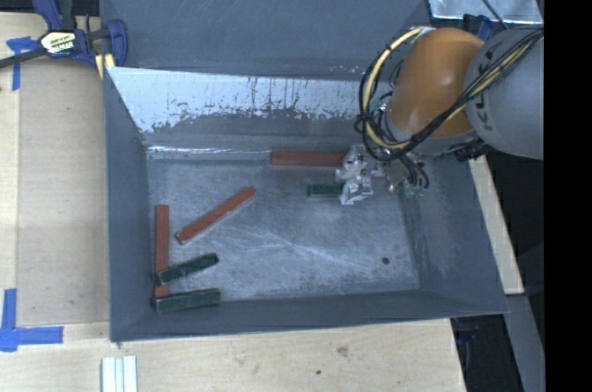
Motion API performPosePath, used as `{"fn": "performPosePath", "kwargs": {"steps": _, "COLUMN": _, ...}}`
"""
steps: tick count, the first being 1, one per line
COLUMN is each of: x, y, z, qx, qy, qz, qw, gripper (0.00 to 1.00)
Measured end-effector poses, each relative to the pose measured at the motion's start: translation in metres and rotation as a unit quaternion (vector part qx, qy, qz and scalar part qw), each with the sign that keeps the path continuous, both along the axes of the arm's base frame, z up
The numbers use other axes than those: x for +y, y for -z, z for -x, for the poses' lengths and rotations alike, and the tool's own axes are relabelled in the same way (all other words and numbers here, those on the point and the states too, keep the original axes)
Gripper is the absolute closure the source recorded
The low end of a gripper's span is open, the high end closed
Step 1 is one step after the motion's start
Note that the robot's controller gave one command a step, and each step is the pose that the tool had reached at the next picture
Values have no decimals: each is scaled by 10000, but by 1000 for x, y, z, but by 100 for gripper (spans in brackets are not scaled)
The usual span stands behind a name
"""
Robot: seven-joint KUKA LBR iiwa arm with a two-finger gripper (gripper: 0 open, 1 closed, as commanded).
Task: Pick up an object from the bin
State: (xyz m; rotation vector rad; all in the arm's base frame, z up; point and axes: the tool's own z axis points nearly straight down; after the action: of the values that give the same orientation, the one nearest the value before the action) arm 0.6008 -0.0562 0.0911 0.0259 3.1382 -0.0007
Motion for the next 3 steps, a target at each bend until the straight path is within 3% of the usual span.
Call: {"fn": "performPosePath", "kwargs": {"steps": 3, "x": -2, "y": -60, "z": -7, "qx": 17, "qy": -114, "qz": 0, "qw": 9999, "gripper": 100}}
